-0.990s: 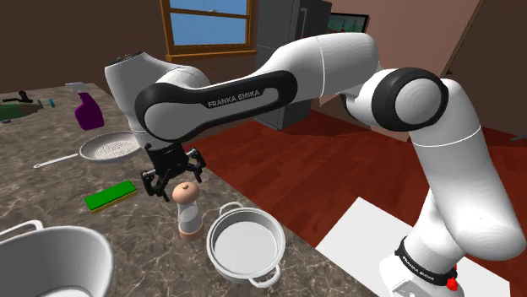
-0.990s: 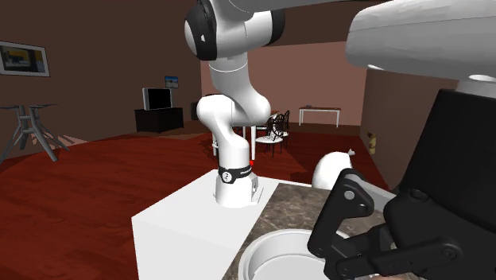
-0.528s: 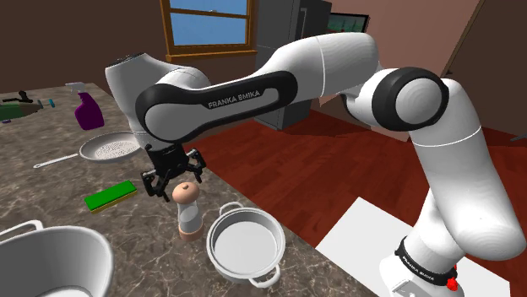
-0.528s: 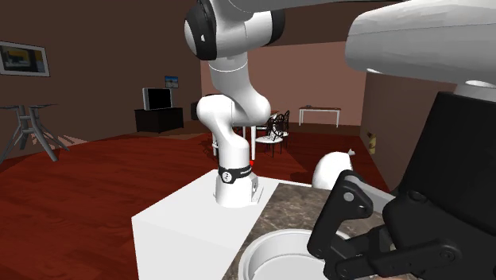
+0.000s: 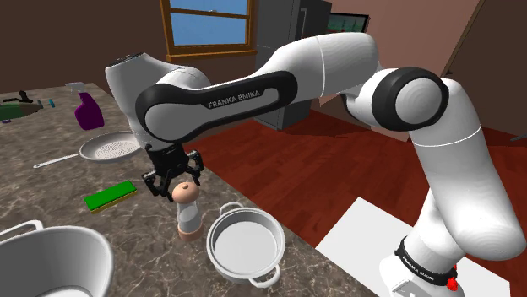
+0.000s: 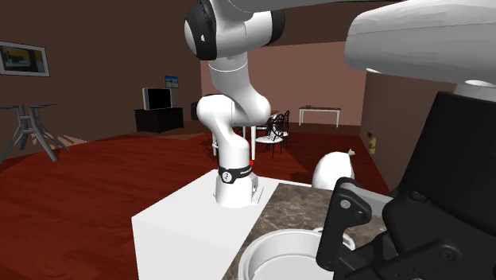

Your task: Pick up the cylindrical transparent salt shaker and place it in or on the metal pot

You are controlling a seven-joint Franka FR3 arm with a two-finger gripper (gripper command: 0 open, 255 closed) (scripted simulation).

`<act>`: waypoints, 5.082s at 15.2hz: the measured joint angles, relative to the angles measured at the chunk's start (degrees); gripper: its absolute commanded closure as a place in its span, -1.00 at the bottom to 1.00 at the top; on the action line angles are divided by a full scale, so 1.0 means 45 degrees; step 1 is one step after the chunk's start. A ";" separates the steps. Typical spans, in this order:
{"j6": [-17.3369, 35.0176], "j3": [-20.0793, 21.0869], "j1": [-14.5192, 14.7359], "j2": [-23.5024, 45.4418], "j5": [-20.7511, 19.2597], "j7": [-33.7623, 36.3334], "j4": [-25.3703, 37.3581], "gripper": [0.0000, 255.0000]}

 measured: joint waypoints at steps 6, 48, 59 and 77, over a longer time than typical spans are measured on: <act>-0.0437 0.0025 0.0035 -0.0093 0.0048 -0.0088 0.0370 1.00; -0.0839 0.0674 -0.2086 -0.8847 0.3691 -0.1333 -0.7053 1.00; 0.1016 0.0693 -0.2074 -0.8643 0.3587 -0.1163 -0.8738 1.00; 0.2255 0.0725 -0.2043 -0.8365 0.3437 -0.0959 -0.9739 -1.00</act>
